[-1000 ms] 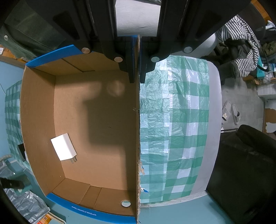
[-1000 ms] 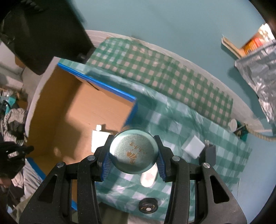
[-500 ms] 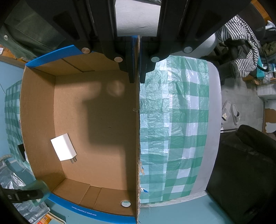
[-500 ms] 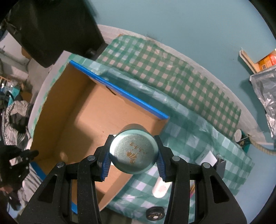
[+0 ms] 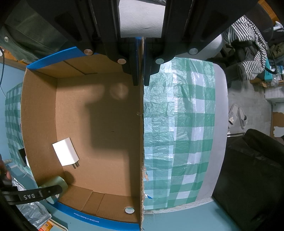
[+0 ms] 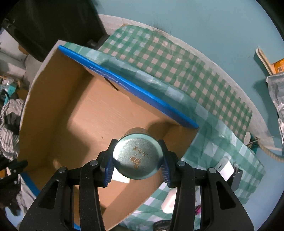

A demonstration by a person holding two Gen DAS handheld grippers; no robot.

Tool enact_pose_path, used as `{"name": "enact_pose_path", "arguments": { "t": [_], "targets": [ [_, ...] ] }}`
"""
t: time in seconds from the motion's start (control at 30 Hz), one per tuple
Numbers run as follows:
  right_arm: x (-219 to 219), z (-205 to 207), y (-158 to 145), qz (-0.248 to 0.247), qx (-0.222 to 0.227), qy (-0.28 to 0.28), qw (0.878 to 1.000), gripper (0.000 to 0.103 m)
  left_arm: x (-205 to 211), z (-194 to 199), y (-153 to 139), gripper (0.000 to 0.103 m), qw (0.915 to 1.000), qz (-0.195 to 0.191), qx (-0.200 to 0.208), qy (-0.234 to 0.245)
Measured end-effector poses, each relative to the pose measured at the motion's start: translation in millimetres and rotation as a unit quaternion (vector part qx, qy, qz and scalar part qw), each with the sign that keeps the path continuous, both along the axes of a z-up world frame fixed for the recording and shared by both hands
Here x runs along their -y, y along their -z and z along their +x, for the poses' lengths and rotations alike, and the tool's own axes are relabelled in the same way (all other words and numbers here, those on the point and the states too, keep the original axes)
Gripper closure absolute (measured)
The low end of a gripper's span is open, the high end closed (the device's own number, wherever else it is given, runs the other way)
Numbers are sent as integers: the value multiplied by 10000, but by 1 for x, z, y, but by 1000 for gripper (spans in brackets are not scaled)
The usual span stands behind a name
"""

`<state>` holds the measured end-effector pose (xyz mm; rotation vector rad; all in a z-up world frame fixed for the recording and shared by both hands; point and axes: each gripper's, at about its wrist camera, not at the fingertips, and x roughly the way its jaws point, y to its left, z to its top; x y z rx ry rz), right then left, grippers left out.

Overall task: Organize rigid objects
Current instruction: 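Lower the mint-green tin into the box beside the charger and release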

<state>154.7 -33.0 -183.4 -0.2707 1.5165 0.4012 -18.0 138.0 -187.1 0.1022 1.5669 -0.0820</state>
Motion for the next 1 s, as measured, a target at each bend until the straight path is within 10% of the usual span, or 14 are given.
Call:
{"name": "enact_pose_path", "arguments": {
  "t": [1.0],
  "targets": [
    [15,-2,-30,379,318,224,9985,50,2,-2,1,99,10000,8,-12,0]
  ]
}}
